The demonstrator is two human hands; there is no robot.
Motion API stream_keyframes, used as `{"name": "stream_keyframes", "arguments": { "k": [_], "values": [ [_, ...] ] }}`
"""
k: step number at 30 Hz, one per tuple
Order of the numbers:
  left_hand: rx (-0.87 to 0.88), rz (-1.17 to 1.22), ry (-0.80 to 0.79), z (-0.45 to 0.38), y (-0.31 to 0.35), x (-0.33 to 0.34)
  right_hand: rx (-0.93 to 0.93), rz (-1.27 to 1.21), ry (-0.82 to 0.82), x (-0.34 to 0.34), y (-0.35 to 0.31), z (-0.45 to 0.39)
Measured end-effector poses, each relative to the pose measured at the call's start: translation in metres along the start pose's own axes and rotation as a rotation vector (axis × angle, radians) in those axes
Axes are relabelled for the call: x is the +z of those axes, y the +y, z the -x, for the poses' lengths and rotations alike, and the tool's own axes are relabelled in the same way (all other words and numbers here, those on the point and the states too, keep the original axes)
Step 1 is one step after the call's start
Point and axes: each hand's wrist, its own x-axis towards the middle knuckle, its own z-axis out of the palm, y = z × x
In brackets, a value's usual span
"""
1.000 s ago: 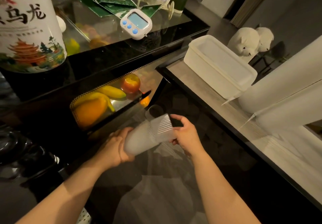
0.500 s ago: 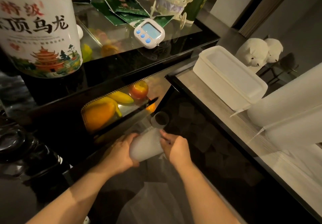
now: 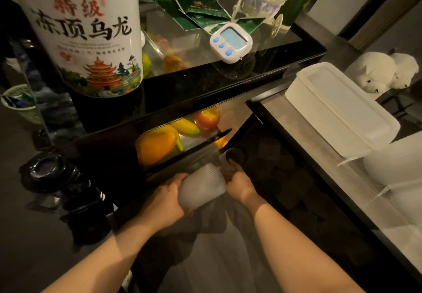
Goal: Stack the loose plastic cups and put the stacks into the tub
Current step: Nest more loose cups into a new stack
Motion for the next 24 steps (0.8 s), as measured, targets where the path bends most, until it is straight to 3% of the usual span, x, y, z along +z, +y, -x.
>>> {"name": "stream_keyframes", "arguments": {
  "k": [13,18,21,24],
  "values": [
    [-0.033,0.031,-0.034,0.011,-0.007,-0.012,-0.007,0.158,-0.041,0.003,0.007,-0.007],
    [-0.045,0.005,-0.028,0.015,-0.007,-0.013,-0.003,0.152,0.108,0.008,0.012,0.01],
    [-0.061,-0.028,-0.029,0.017,-0.005,-0.012,-0.056,0.007,0.245,0.011,0.02,0.028],
    [-0.07,-0.069,-0.036,0.019,0.0,-0.012,0.016,-0.173,0.325,0.005,0.014,0.045]
  ]
}}
